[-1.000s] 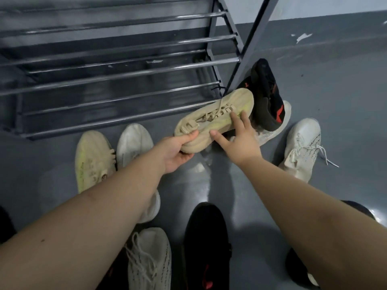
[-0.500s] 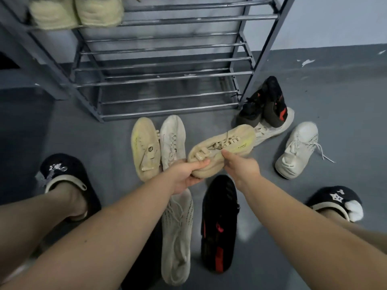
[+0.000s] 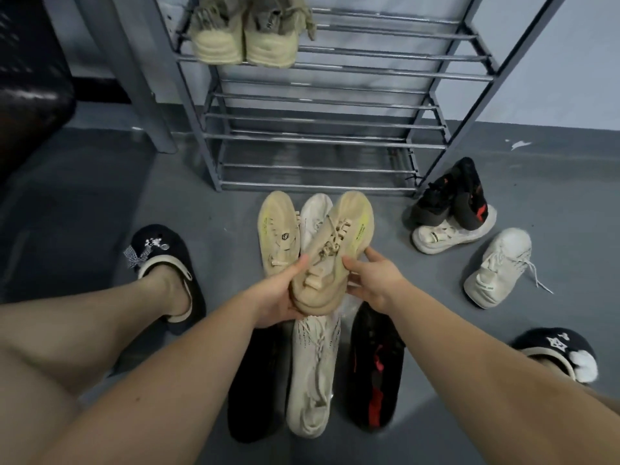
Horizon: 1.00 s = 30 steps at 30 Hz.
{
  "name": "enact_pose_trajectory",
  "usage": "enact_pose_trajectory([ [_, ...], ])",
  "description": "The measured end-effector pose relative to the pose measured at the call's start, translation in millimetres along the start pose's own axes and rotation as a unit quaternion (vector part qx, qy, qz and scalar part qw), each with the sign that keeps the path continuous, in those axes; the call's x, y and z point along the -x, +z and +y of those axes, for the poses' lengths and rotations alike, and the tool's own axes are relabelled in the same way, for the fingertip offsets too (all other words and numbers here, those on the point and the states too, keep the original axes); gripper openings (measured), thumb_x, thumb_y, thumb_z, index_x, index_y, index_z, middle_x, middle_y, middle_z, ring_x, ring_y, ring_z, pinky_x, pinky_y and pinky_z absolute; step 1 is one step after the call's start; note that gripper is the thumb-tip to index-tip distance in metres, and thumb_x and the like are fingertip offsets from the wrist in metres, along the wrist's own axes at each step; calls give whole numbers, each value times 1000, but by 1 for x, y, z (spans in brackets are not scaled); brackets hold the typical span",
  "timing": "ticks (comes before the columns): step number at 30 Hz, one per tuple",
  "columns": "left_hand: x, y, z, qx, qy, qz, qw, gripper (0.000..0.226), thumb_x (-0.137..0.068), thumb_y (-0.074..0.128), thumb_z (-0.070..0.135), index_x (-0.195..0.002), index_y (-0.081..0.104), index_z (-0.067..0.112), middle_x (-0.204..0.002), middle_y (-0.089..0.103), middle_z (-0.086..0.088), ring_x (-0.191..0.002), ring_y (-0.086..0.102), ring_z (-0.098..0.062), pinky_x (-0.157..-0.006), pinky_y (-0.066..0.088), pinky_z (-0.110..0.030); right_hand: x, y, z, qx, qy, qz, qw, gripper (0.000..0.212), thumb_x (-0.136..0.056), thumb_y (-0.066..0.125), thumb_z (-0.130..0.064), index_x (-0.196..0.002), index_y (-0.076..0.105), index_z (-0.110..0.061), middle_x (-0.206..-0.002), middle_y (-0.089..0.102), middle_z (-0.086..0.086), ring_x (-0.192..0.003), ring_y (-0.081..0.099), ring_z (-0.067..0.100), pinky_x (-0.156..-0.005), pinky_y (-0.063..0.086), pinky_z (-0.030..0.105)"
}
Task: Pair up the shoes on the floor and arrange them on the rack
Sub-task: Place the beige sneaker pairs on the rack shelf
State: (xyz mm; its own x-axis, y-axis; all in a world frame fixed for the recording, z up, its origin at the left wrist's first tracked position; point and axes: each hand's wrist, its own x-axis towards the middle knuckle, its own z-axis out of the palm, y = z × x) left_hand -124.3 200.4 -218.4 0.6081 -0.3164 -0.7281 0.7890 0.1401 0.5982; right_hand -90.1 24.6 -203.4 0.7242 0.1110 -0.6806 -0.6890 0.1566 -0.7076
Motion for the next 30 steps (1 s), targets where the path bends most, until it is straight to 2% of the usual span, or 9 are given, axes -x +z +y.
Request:
enact_pose_trajectory([
  [4, -5, -27, -1, 69, 32, 19, 997, 62, -76, 54, 55, -125, 57, 18, -119, 68, -4, -109, 63, -19, -86, 52, -30, -17, 30, -1, 27, -9, -14, 1000, 36, -91, 60, -9, -124, 52, -24, -110, 68, 5, -95, 66, 23, -68, 55, 30],
  [7, -17, -36, -2, 87, 50, 23, 995, 40, -90, 47, 48, -115, 61, 21, -112, 70, -2, -102, 66, -16, -85, 54, -28, -30, 46, 5, 54, 10, 1, 999, 48, -89, 65, -24, -134, 52, -13, -120, 66, 8, -106, 64, 25, -74, 56, 33],
  [10, -30, -42, -3, 103, 65, 42, 992, 43, -93, 47, 44, -124, 58, 16, -119, 67, -6, -105, 65, -18, -82, 57, -26, -40, 56, 14, 97, 46, -16, 994, 55, -85, 68, -35, -134, 51, -16, -121, 65, 7, -107, 64, 25, -83, 57, 42],
  [14, -46, -46, 2, 89, 62, 74, 991, 32, -92, 50, 45, -112, 59, 21, -107, 69, 4, -94, 65, -9, -70, 53, -17, -54, 58, 19, 112, 55, -33, 992, 71, -77, 76, -32, -139, 43, -19, -123, 64, 5, -105, 65, 24, -67, 59, 34],
  [16, -57, -50, 5, 57, 57, 98, 992, 42, -89, 48, 55, -116, 59, 25, -111, 66, 8, -98, 61, -6, -82, 47, -17, -65, 55, 17, 94, 52, -27, 994, 65, -79, 75, -23, -137, 45, -18, -122, 64, 7, -104, 65, 24, -66, 58, 34],
  [20, -81, -64, 2, -9, 22, 216, 976, 83, -69, 50, 80, -127, 58, 22, -127, 61, -1, -114, 57, -21, -104, 42, -38, -89, 49, 14, 74, 45, 2, 996, 60, -81, 74, -16, -136, 48, -17, -119, 66, 8, -104, 65, 26, -69, 58, 38],
  [23, -95, -78, -11, -54, -6, 283, 958, 73, -84, 57, 56, -140, 40, 11, -133, 50, -3, -125, 47, -28, -107, 38, -39, -105, 42, 17, 74, 39, 19, 996, 56, -81, 73, -16, -133, 51, -17, -118, 66, 6, -104, 65, 25, -65, 57, 37],
  [26, -107, -90, -19, -80, -40, 302, 949, 89, -82, 65, 49, -149, 21, 14, -151, 33, -8, -135, 37, -29, -110, 33, -40, -119, 32, 26, 97, 43, 38, 994, 60, -81, 74, -18, -136, 50, -19, -121, 65, 5, -103, 66, 25, -72, 58, 40],
  [30, -125, -98, -20, -36, -12, 265, 963, 82, -78, 74, 36, -144, 32, 12, -142, 46, -4, -127, 48, -23, -103, 39, -33, -131, 20, 42, 75, 41, 63, 994, 57, -82, 73, -15, -134, 51, -16, -118, 67, 7, -100, 67, 23, -72, 59, 37],
])
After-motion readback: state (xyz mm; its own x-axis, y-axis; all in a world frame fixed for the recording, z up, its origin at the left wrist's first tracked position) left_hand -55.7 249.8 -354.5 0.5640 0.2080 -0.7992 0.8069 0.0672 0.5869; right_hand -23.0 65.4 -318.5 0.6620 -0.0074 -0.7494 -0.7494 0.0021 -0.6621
